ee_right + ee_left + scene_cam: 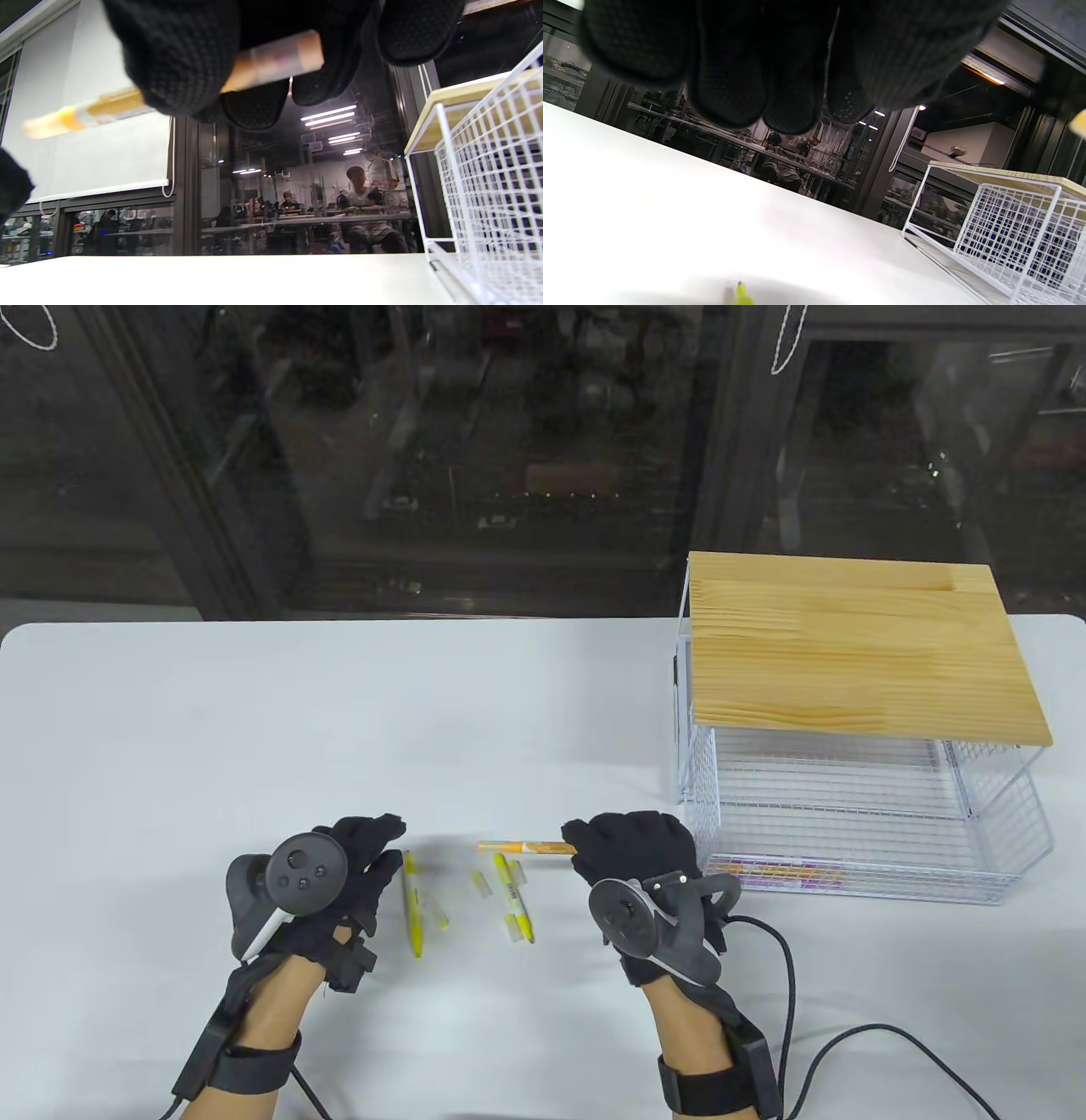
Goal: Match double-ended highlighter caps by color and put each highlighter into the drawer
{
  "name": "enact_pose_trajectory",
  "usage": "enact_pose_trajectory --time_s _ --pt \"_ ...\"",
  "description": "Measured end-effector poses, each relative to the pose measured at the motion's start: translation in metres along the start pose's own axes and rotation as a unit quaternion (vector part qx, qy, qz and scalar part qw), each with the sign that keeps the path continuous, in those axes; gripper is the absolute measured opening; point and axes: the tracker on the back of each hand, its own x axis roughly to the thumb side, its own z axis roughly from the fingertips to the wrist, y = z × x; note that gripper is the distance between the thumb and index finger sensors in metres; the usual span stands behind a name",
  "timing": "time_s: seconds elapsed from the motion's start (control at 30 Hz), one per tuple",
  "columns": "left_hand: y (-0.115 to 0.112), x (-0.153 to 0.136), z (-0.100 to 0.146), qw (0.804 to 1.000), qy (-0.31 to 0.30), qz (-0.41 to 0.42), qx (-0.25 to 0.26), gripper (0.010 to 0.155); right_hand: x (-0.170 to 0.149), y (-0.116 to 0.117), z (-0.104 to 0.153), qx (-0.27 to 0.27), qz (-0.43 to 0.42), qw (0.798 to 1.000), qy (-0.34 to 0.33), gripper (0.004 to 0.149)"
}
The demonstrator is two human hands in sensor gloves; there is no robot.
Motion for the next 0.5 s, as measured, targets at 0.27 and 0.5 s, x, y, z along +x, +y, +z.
enact_pose_trajectory --time_s 0.27,0.5 --pt "-0.002 0.001 0.0 1.0 -0.002 -0.001 -0.011 0.05 -0.021 -0.024 -0.008 -0.022 0.011 0.999 0.039 0.044" --pt "-0.003 0.0 0.0 1.0 -0.001 0.002 -0.015 0.05 -0.042 -0.035 -0.014 -0.033 0.015 0.997 0.073 0.044"
